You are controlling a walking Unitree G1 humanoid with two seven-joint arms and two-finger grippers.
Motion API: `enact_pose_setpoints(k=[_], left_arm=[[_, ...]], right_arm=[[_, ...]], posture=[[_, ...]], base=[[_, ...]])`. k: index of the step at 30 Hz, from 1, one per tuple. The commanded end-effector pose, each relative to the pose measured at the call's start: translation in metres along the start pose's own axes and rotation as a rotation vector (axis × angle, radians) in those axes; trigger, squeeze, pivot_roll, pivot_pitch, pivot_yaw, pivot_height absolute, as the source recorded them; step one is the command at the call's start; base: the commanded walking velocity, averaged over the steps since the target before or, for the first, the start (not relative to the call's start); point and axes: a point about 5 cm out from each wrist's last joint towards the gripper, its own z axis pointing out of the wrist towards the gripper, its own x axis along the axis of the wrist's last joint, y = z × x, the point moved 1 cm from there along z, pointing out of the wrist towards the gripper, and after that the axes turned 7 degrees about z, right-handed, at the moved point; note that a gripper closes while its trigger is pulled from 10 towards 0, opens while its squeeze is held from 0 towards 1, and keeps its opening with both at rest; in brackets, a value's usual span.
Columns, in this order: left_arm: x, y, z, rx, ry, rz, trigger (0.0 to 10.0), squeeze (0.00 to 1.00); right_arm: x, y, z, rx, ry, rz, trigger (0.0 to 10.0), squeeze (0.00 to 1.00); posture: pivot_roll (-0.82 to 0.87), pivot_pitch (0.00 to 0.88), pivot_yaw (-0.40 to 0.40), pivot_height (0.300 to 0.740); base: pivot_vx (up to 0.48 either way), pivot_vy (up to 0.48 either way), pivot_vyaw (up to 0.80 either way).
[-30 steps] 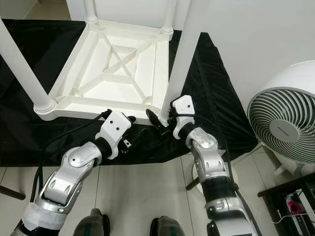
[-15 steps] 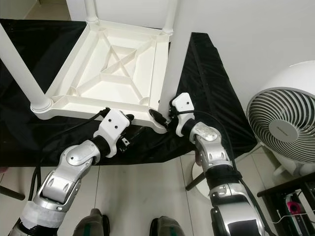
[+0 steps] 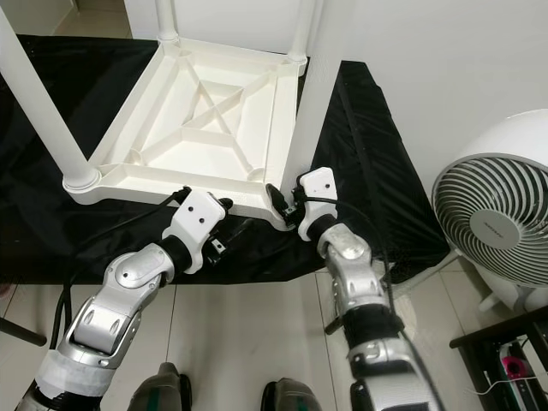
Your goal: Building children table
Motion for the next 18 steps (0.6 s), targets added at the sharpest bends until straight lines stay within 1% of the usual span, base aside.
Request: enact_pose_setpoints(k=[1, 2, 3, 4, 5, 6, 7, 8, 9, 10, 11, 13, 14, 15, 16, 18], left_arm=[[-0.001, 0.002, 0.001, 0.005, -0.011, -0.011, 10.0, 0.0], [-0.001, 0.002, 0.001, 0.005, -0.011, -0.011, 10.0, 0.0], [0.0, 0.004, 0.003, -0.007, -0.007, -0.011, 10.0, 0.0], [0.0, 0.004, 0.003, -0.007, -0.007, -0.011, 10.0, 0.0], [0.0, 0.004, 0.004, -0.01, -0.005, -0.011, 10.0, 0.0], [0.0, 0.004, 0.004, -0.01, -0.005, -0.011, 10.0, 0.0], [0.0, 0.005, 0.004, -0.011, -0.004, -0.012, 10.0, 0.0], [0.0, 0.005, 0.004, -0.011, -0.004, -0.012, 10.0, 0.0], [0.0, 0.005, 0.004, -0.013, -0.004, -0.012, 10.0, 0.0], [0.0, 0.005, 0.004, -0.013, -0.004, -0.012, 10.0, 0.0], [0.0, 0.005, 0.004, -0.014, -0.005, -0.011, 10.0, 0.0], [0.0, 0.005, 0.004, -0.014, -0.005, -0.01, 10.0, 0.0], [0.0, 0.004, 0.005, -0.011, -0.005, -0.01, 10.0, 0.0], [0.0, 0.004, 0.005, -0.011, -0.005, -0.01, 10.0, 0.0], [0.0, 0.004, 0.005, -0.009, -0.004, -0.01, 10.0, 0.0], [0.0, 0.004, 0.005, -0.006, -0.004, -0.011, 10.0, 0.0]], right_arm=[[-0.011, 0.022, -0.01, -0.205, -0.048, -0.021, 0.0, 0.0], [-0.011, 0.022, -0.01, -0.205, -0.048, -0.021, 0.0, 0.0], [-0.017, 0.016, -0.011, -0.323, -0.068, -0.009, 0.0, 0.0], [-0.017, 0.016, -0.011, -0.323, -0.068, -0.009, 0.0, 0.0], [-0.017, 0.011, -0.011, -0.334, -0.066, 0.004, 0.0, 0.0], [-0.017, 0.011, -0.011, -0.334, -0.066, 0.004, 0.0, 0.0], [-0.017, 0.004, -0.01, -0.32, -0.06, 0.018, 0.0, 0.0], [-0.017, 0.004, -0.01, -0.32, -0.06, 0.018, 0.0, 0.0], [-0.015, -0.003, -0.009, -0.272, -0.042, 0.046, 0.0, 0.0], [-0.015, -0.003, -0.009, -0.272, -0.042, 0.046, 0.0, 0.0], [-0.014, -0.007, -0.009, -0.24, -0.037, 0.05, 0.0, 0.0], [-0.014, -0.008, -0.01, -0.216, -0.038, 0.056, 0.0, 0.0], [-0.016, -0.005, -0.012, -0.208, -0.049, 0.046, 10.0, 0.63], [-0.016, -0.005, -0.012, -0.208, -0.049, 0.046, 10.0, 0.63], [-0.017, -0.002, -0.014, -0.202, -0.051, 0.048, 10.0, 1.0], [-0.016, -0.001, -0.015, -0.182, -0.049, 0.046, 10.0, 1.0]], posture=[[0.04, 0.054, -0.048, 0.74], [0.04, 0.054, -0.048, 0.74], [0.03, 0.054, -0.042, 0.74], [0.03, 0.054, -0.042, 0.74], [0.03, 0.054, -0.04, 0.74], [0.03, 0.054, -0.04, 0.74], [0.03, 0.053, -0.039, 0.74], [0.03, 0.053, -0.039, 0.74], [0.03, 0.053, -0.039, 0.74], [0.03, 0.053, -0.039, 0.74], [0.03, 0.05, -0.043, 0.74], [0.03, 0.052, -0.045, 0.74], [0.03, 0.051, -0.048, 0.74], [0.03, 0.051, -0.048, 0.74], [0.03, 0.051, -0.052, 0.74], [0.03, 0.051, -0.052, 0.74]], base=[[0.0, 0.0, 0.0], [0.0, 0.0, 0.0], [0.0, 0.0, 0.0], [0.0, 0.0, 0.0], [0.0, 0.0, 0.0], [0.0, 0.0, 0.0], [0.0, 0.0, 0.0], [0.0, 0.0, 0.0], [0.0, 0.0, 0.0], [0.0, 0.0, 0.0], [0.0, 0.0, 0.0], [0.0, 0.0, 0.0], [0.0, 0.0, 0.0], [0.0, 0.0, 0.0], [0.0, 0.0, 0.0], [0.0, 0.0, 0.0]])
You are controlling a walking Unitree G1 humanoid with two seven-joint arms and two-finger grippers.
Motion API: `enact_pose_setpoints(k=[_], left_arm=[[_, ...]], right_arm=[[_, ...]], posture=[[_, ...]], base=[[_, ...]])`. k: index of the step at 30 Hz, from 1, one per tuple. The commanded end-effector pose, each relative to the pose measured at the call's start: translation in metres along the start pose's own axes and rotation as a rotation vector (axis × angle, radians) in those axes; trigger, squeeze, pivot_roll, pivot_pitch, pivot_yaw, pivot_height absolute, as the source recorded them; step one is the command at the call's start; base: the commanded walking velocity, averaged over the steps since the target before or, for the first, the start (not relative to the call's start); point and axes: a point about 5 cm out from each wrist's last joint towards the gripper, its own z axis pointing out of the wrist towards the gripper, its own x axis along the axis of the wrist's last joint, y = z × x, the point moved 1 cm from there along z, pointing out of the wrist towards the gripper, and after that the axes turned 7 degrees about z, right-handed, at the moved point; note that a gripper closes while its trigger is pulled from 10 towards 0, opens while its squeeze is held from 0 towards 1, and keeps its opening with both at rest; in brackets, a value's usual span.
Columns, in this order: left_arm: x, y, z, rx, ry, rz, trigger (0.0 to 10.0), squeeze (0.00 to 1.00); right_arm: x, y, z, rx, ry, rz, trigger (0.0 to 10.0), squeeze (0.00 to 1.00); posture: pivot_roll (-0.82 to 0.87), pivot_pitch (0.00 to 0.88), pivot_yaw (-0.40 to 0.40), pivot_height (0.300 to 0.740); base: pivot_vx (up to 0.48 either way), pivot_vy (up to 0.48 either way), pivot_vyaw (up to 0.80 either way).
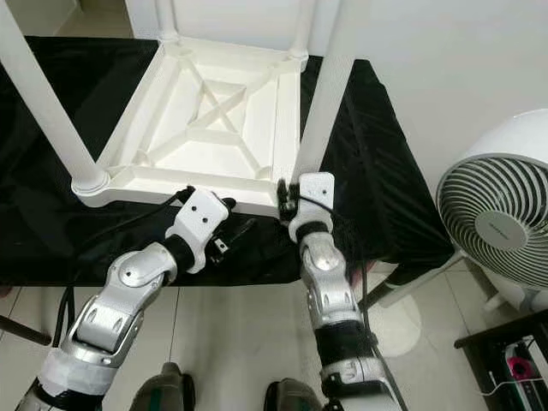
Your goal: Building children table
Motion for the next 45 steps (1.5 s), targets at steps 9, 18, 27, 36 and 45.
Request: enact_pose_setpoints(k=[9, 18, 27, 36, 45], left_arm=[[-0.004, 0.001, 0.003, 0.007, -0.013, -0.002, 10.0, 0.0], [-0.003, -0.002, 0.006, 0.005, -0.007, 0.01, 10.0, 0.0], [-0.001, -0.003, 0.006, 0.017, -0.001, 0.015, 10.0, 0.0], [-0.002, -0.003, 0.004, 0.027, -0.004, 0.011, 10.0, 0.0], [-0.002, 0.001, 0.004, 0.015, -0.003, 0.005, 10.0, 0.0]], right_arm=[[-0.006, 0.018, 0.0, 0.217, -0.056, -0.022, 10.0, 0.0], [0.005, 0.01, 0.014, 0.487, -0.067, -0.103, 10.0, 0.0], [-0.001, -0.007, 0.026, 0.685, -0.145, -0.127, 0.0, 0.0], [-0.01, 0.0, 0.022, 0.695, -0.178, -0.121, 0.0, 0.0], [-0.009, 0.012, 0.024, 0.497, -0.127, -0.111, 0.0, 0.0]], posture=[[0.03, 0.034, -0.065, 0.74], [0.03, 0.025, -0.063, 0.74], [0.06, 0.018, -0.075, 0.74], [0.06, 0.021, -0.082, 0.74], [0.05, 0.036, -0.074, 0.74]], base=[[0.0, 0.0, 0.0], [0.0, 0.0, 0.0], [0.0, 0.0, 0.0], [0.0, 0.0, 0.0], [0.0, 0.0, 0.0]])
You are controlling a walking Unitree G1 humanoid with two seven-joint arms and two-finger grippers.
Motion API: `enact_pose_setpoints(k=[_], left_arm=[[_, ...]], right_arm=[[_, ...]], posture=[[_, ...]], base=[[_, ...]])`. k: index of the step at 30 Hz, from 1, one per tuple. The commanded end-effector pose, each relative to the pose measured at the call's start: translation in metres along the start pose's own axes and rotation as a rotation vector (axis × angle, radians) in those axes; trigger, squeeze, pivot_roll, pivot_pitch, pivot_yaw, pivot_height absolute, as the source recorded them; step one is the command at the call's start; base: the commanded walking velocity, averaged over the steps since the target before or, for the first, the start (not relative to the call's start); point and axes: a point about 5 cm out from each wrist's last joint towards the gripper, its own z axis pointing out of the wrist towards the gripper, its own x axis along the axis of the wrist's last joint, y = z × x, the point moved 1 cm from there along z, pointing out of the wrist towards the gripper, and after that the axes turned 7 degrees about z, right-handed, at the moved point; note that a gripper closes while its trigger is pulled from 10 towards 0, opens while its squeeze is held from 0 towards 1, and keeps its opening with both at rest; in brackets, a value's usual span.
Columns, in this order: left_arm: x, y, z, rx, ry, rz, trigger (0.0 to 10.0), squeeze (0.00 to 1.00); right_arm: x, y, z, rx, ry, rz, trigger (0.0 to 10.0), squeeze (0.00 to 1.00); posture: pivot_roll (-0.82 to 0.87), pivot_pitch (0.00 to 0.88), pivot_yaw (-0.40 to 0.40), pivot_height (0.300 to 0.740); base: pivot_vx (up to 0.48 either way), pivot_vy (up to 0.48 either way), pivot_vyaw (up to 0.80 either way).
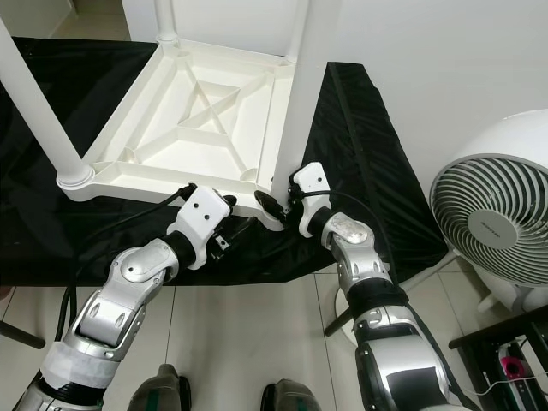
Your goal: Building children table
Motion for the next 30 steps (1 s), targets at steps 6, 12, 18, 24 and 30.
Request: enact_pose_setpoints(k=[6, 12, 18, 24, 30], left_arm=[[0.001, 0.005, 0.0, 0.004, 0.001, -0.006, 10.0, 0.0], [0.0, 0.005, -0.001, 0.001, -0.001, -0.006, 10.0, 0.0], [0.0, 0.008, -0.001, -0.003, -0.001, -0.012, 10.0, 0.0], [0.001, 0.01, 0.0, -0.008, 0.001, -0.018, 10.0, 0.0], [0.001, 0.009, 0.001, -0.009, 0.001, -0.015, 10.0, 0.0]], right_arm=[[-0.014, 0.008, -0.009, -0.366, -0.015, 0.017, 0.0, 0.0], [-0.014, 0.006, -0.01, -0.482, -0.006, 0.019, 0.0, 0.0], [-0.023, -0.008, -0.008, -0.649, -0.028, 0.083, 0.0, 0.0], [-0.016, -0.023, -0.002, -0.567, 0.034, 0.131, 0.0, 0.0], [-0.013, -0.021, -0.004, -0.539, 0.037, 0.116, 10.0, 0.89]], posture=[[0.05, 0.043, -0.065, 0.74], [0.04, 0.045, -0.064, 0.74], [0.04, 0.052, -0.065, 0.74], [0.04, 0.048, -0.066, 0.74], [0.04, 0.037, -0.072, 0.74]], base=[[0.0, 0.0, 0.0], [0.0, 0.0, 0.0], [0.0, 0.0, 0.0], [0.0, 0.0, 0.0], [0.0, 0.0, 0.0]])
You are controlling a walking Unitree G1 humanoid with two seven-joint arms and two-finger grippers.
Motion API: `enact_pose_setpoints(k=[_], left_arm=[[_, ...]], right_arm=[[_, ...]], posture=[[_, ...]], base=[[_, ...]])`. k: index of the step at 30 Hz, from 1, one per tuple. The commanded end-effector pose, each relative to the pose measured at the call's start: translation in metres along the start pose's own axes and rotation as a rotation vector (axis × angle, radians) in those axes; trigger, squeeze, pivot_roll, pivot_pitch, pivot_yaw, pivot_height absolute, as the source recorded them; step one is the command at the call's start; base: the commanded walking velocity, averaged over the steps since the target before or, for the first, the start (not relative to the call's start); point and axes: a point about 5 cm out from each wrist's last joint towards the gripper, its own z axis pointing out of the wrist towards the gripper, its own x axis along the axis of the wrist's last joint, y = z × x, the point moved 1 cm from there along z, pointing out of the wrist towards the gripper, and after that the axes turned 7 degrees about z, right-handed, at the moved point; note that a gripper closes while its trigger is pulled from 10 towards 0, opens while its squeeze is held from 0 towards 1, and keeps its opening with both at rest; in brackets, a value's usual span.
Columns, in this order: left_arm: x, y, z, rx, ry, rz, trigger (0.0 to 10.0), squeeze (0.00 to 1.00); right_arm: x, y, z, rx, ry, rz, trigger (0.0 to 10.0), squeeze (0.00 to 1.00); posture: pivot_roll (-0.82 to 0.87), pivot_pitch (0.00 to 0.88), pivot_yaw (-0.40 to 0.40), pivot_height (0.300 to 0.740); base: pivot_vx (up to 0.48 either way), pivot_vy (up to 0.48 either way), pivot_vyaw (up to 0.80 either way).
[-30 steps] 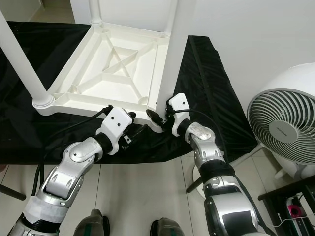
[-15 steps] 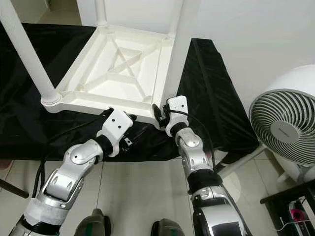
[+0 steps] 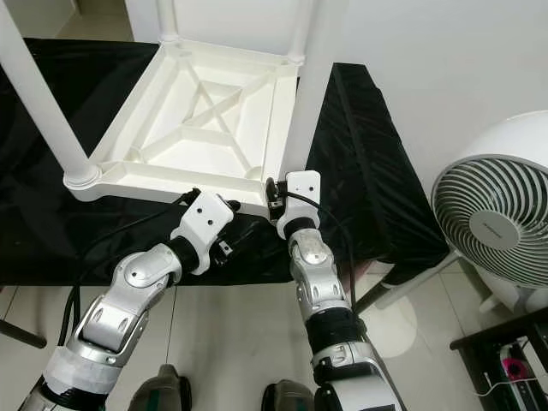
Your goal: Building children table
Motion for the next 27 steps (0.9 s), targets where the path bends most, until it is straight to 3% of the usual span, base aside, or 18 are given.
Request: enact_pose_setpoints(k=[1, 9, 13, 14, 21, 27], left_arm=[[-0.001, 0.002, 0.0, 0.009, -0.008, -0.004, 10.0, 0.0], [-0.002, 0.004, 0.0, 0.008, -0.008, -0.005, 10.0, 0.0], [-0.002, 0.003, 0.0, 0.01, -0.009, 0.0, 10.0, 0.0], [-0.002, 0.003, 0.0, 0.01, -0.009, 0.0, 10.0, 0.0], [-0.002, 0.003, 0.001, 0.0, -0.005, 0.005, 10.0, 0.0], [0.0, 0.001, 0.002, -0.001, -0.001, 0.012, 10.0, 0.0]], right_arm=[[-0.011, 0.008, -0.005, -0.027, -0.058, -0.003, 10.0, 1.0], [0.0, 0.018, -0.006, 0.034, -0.03, -0.033, 10.0, 1.0], [0.003, 0.021, -0.01, 0.205, -0.047, -0.04, 10.0, 1.0], [0.004, 0.022, -0.01, 0.259, -0.046, -0.057, 10.0, 0.0], [0.009, 0.022, -0.01, 0.477, -0.061, -0.143, 10.0, 0.0], [0.011, 0.025, -0.004, 0.542, -0.083, -0.17, 10.0, 0.0]], posture=[[0.04, 0.037, -0.072, 0.74], [0.04, 0.027, -0.078, 0.74], [0.04, 0.021, -0.078, 0.74], [0.04, 0.018, -0.076, 0.74], [0.03, 0.004, -0.065, 0.74], [0.04, 0.0, -0.064, 0.74]], base=[[0.0, 0.0, 0.0], [0.0, 0.0, 0.0], [0.0, 0.0, 0.0], [0.0, 0.0, 0.0], [0.0, 0.0, 0.0], [0.0, 0.0, 0.0]])
